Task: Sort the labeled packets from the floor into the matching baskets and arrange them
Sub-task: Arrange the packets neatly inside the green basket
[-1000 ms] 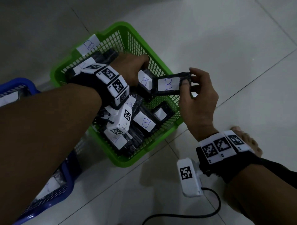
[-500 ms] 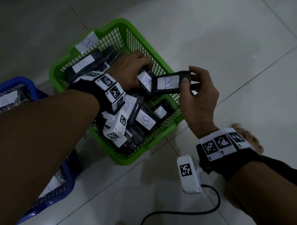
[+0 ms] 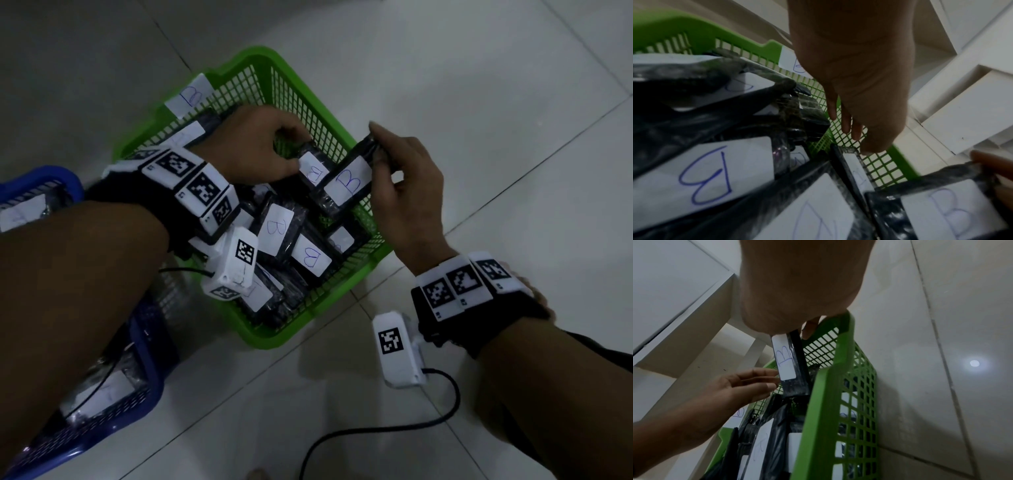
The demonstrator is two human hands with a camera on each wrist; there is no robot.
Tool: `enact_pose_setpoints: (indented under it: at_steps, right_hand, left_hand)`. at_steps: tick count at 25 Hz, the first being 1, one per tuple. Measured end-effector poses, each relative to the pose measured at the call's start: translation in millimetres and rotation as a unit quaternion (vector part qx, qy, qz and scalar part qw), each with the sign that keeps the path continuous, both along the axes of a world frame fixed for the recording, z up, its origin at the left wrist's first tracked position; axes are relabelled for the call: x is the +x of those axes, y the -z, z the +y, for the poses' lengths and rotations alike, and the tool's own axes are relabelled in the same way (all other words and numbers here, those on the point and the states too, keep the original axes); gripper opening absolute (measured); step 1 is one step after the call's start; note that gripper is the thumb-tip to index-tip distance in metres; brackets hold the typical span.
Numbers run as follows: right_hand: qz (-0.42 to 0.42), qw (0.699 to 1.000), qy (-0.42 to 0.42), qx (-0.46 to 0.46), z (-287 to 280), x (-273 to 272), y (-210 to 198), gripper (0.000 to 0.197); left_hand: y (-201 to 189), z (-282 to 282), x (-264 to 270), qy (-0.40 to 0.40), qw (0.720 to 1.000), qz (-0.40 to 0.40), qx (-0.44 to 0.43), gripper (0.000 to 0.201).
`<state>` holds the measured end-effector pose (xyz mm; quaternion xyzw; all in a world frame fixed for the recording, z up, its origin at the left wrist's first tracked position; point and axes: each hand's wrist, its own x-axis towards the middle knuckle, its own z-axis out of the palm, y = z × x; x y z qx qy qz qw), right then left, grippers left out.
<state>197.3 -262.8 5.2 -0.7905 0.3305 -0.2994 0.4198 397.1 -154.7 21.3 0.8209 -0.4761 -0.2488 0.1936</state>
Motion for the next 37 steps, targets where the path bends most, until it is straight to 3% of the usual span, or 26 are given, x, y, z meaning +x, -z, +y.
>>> enact_pose_setpoints:
  at_steps: [3,7,11,15,17,21,26,32,34,37]
  right_hand:
    - [0.035,0.999,-0.002,0.001,0.5,10.8,-4.4,0.039]
    - [0.031,0.996,0.048,0.071,10.7,20.2,-4.7,0.023]
    - [0.047,0.986,0.081,0.136,20.3,17.2,-2.6,0.015]
    - [0.08,0.991,0.059,0.088,19.0,9.3,-1.0,0.017]
    - [0.113,0.993,0.017,0.03,21.5,7.1,3.6,0.024]
    - [0.196,0.978,-0.047,-0.053,27.9,1.2,13.6,0.029]
    - [0.249,0.961,-0.079,-0.093,25.2,-2.1,8.6,0.03]
    - [0.22,0.968,-0.093,-0.078,24.2,0.3,-2.2,0.027]
    - [0.204,0.966,-0.159,-0.026,22.6,7.8,-4.6,0.03]
    - [0.261,0.924,-0.274,0.048,26.2,19.6,-6.6,0.053]
  left_hand:
    - [-8.9,2.8,-11.1,-0.059,0.994,0.081,-0.05,0.024]
    - [0.0,2.6,-17.7,-0.153,0.973,0.152,-0.081,0.034]
    - [5.7,-2.1,-19.6,-0.262,0.923,0.26,-0.108,0.039]
    - [0.7,-6.4,-19.6,-0.311,0.875,0.35,-0.124,0.03]
    - [2.9,-8.2,-16.1,-0.33,0.867,0.351,-0.129,0.028]
    - [13.2,-15.2,-15.4,-0.343,0.88,0.304,-0.125,0.023]
    - [29.8,-26.2,-17.9,-0.388,0.867,0.265,-0.164,0.016]
    - [14.0,-16.1,-22.1,-0.229,0.962,0.066,-0.133,0.023]
    - [1.4,-2.2,-19.5,-0.176,0.978,0.034,-0.108,0.018]
    - [-11.1,23.9,-15.2,-0.127,0.99,0.024,-0.062,0.017]
